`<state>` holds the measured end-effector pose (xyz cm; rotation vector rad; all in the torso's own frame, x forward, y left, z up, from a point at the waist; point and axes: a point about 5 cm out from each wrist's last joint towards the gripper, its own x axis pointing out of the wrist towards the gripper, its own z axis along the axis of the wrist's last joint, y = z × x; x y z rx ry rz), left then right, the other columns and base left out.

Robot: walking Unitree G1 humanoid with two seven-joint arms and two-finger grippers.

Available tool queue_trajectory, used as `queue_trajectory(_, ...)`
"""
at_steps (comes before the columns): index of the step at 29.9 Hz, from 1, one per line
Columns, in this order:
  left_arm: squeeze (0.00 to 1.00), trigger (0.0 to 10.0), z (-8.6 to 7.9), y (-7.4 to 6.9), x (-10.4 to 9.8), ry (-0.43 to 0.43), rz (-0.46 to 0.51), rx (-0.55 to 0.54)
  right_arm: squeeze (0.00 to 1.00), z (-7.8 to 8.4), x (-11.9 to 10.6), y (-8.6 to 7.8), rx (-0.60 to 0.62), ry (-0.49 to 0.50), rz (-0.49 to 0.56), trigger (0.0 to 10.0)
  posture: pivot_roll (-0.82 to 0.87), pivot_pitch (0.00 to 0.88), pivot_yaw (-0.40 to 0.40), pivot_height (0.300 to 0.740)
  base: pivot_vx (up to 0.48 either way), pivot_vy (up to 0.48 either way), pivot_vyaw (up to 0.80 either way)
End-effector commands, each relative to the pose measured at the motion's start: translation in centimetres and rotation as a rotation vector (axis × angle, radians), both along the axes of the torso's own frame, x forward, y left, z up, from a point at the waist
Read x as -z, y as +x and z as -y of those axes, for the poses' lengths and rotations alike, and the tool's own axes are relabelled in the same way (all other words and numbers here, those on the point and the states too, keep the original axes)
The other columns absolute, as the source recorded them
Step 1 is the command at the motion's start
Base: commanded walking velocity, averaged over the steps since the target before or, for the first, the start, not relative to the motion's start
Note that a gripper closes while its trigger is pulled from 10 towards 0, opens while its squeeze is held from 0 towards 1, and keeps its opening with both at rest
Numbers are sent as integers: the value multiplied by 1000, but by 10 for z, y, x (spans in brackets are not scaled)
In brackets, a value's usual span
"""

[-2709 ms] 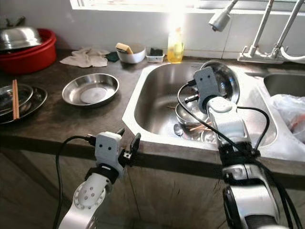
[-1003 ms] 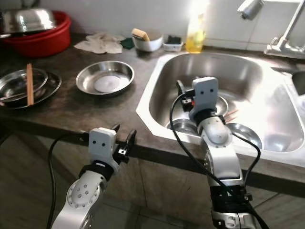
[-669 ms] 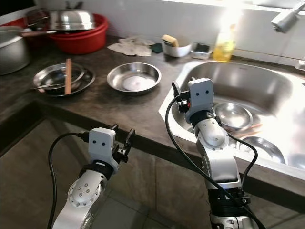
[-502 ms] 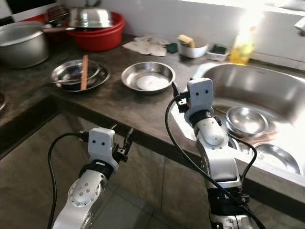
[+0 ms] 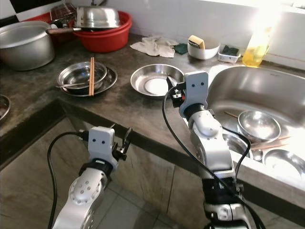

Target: Kitchen organization

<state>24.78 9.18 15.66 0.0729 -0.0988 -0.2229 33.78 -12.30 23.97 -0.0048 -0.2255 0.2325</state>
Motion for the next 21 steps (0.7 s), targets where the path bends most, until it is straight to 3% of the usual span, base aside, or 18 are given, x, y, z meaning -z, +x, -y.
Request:
queue_trajectory(1,0,10000,3,-1,3,-1,-18,4,0,0,3,9,-6,13,-64,10000,76,105,-43,740,0,0,0)
queue_trajectory(3,0,10000,4,-2,4,-4,-20,8,0,-1,5,15,-12,15,-89,10000,73,112,-46,740,0,0,0)
queue_trajectory(4,0,10000,4,-2,4,-6,-21,11,369,-1,4,18,-15,18,-92,10000,73,114,-48,740,0,0,0)
queue_trajectory(5,0,10000,5,-3,4,-8,-22,15,1000,-2,3,22,-24,18,-97,10000,75,122,-51,740,0,0,0)
queue_trajectory(10,0,10000,10,-10,5,-22,-32,29,1000,-7,-5,43,-30,6,-123,10000,79,141,-67,740,0,0,0)
queue_trajectory(11,0,10000,13,-14,4,-41,-33,48,0,-9,-8,54,-14,-16,-142,10000,84,150,-73,740,0,0,0)
queue_trajectory(21,0,10000,20,-31,5,-58,-51,73,0,-14,-23,85,88,-41,-261,10000,97,205,-101,740,0,0,0)
